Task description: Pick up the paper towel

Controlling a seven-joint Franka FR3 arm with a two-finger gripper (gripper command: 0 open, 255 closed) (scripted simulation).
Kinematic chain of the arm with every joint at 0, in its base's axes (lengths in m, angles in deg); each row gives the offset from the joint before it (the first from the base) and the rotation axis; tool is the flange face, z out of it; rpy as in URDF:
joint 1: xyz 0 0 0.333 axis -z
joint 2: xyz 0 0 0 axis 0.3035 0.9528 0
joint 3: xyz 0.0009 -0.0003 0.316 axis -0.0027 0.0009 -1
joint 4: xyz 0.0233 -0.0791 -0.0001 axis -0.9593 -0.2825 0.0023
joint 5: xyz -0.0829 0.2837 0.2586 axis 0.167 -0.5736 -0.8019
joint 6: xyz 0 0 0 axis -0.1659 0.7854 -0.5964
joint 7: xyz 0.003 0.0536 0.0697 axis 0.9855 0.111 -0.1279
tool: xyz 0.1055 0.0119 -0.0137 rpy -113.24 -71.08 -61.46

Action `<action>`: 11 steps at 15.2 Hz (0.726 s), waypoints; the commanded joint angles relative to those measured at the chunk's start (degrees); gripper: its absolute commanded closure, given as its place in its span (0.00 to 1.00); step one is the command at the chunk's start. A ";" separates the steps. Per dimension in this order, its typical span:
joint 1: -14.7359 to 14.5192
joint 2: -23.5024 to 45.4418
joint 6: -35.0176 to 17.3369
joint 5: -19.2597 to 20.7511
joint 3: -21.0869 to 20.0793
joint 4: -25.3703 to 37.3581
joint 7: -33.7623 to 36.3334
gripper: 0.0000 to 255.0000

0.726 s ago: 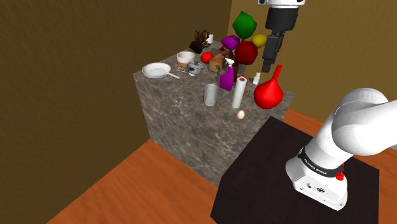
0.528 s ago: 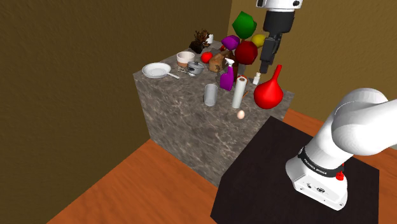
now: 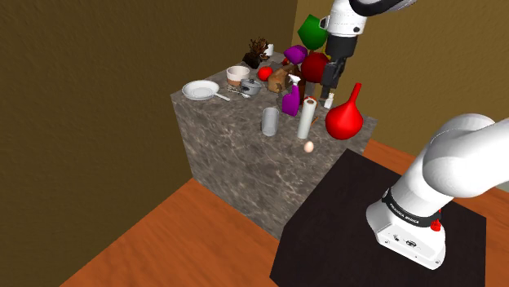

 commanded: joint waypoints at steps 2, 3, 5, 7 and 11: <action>1.16 4.59 -5.29 1.38 1.84 0.14 -1.88 0.00; 1.52 6.19 -6.99 1.78 2.49 0.28 -2.52 0.00; 2.23 9.56 -10.31 2.45 3.76 0.80 -3.80 0.00; 2.88 13.09 -13.52 2.93 5.02 1.63 -5.09 0.00; 3.99 20.58 -19.48 3.20 7.46 4.17 -7.81 0.00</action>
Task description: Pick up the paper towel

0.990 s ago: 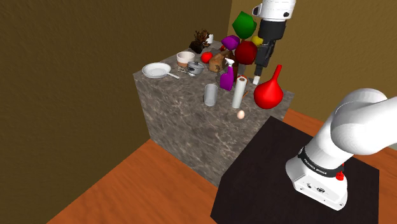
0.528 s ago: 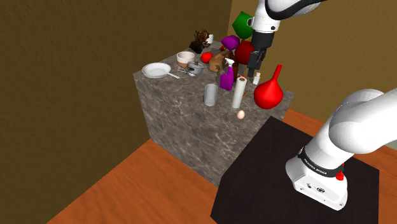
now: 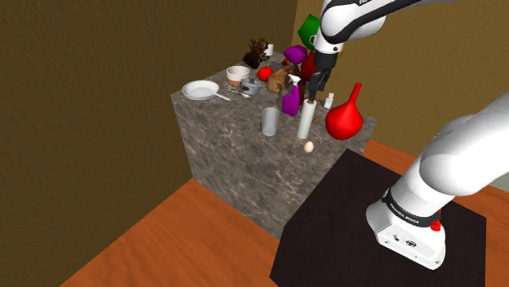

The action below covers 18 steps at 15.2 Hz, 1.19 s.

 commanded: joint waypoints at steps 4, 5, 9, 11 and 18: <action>1.30 9.21 -6.71 -0.71 2.79 3.84 -3.67 0.00; 1.56 11.22 -7.86 -1.10 3.27 4.93 -4.49 0.00; 2.75 19.36 -11.77 -3.36 4.86 9.98 -7.97 0.00; 3.57 23.46 -13.31 -4.81 5.34 12.91 -9.78 0.00; 4.88 30.05 -17.95 -7.46 5.16 15.09 -12.27 0.00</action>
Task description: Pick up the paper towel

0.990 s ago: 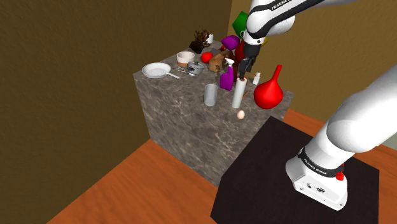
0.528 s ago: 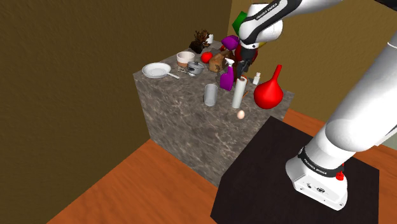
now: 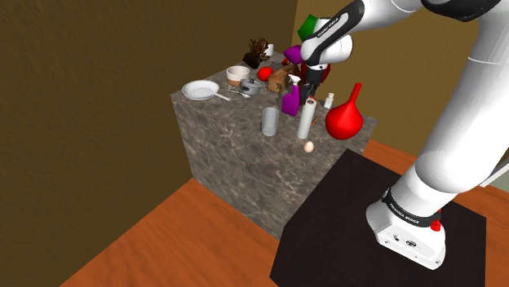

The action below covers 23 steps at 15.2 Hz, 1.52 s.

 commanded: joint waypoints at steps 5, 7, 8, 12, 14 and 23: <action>0.24 2.03 -2.56 -0.92 -0.34 -0.58 -0.62 0.00; 0.25 2.04 -2.53 -0.93 -0.34 -0.54 -0.63 1.00; 0.26 2.03 -2.54 -0.93 -0.34 -0.57 -0.64 1.00; 0.25 2.03 -2.56 -0.93 -0.34 -0.58 -0.64 1.00; 0.25 2.02 -2.57 -0.93 -0.34 -0.60 -0.64 1.00; -0.26 -2.25 2.89 0.98 0.32 0.77 0.67 1.00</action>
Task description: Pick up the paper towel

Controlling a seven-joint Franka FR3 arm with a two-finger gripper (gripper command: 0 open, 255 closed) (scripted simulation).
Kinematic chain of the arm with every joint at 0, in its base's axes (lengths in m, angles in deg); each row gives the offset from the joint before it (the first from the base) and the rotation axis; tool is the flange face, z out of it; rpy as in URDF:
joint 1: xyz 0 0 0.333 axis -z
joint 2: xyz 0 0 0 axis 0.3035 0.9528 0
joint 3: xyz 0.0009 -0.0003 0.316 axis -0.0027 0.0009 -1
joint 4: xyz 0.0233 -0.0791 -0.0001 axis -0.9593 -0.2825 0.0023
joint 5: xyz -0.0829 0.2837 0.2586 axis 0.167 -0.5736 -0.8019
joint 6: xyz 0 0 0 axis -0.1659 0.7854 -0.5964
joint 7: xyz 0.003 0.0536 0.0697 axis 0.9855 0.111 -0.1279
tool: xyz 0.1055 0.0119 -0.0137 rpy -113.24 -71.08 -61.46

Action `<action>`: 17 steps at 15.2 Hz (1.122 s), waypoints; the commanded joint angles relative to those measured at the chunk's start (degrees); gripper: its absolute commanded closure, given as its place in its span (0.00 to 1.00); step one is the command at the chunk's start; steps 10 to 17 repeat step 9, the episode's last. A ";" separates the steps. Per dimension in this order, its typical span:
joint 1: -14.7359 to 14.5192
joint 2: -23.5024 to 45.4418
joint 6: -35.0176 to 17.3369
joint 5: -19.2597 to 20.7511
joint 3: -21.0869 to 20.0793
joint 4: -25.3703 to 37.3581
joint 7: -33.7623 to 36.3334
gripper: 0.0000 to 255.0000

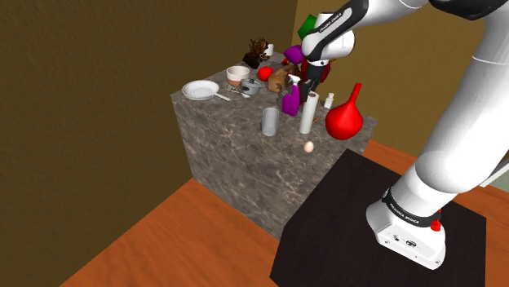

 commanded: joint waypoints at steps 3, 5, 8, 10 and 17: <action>-0.17 -1.95 2.92 0.84 0.23 1.03 0.55 1.00; -0.24 -2.86 4.33 1.22 0.31 1.57 0.81 1.00; -0.31 -3.80 5.85 1.60 0.38 2.19 1.06 1.00; -0.31 -3.80 5.86 1.60 0.37 2.20 1.06 1.00; -0.31 -3.80 5.86 1.60 0.37 2.20 1.06 1.00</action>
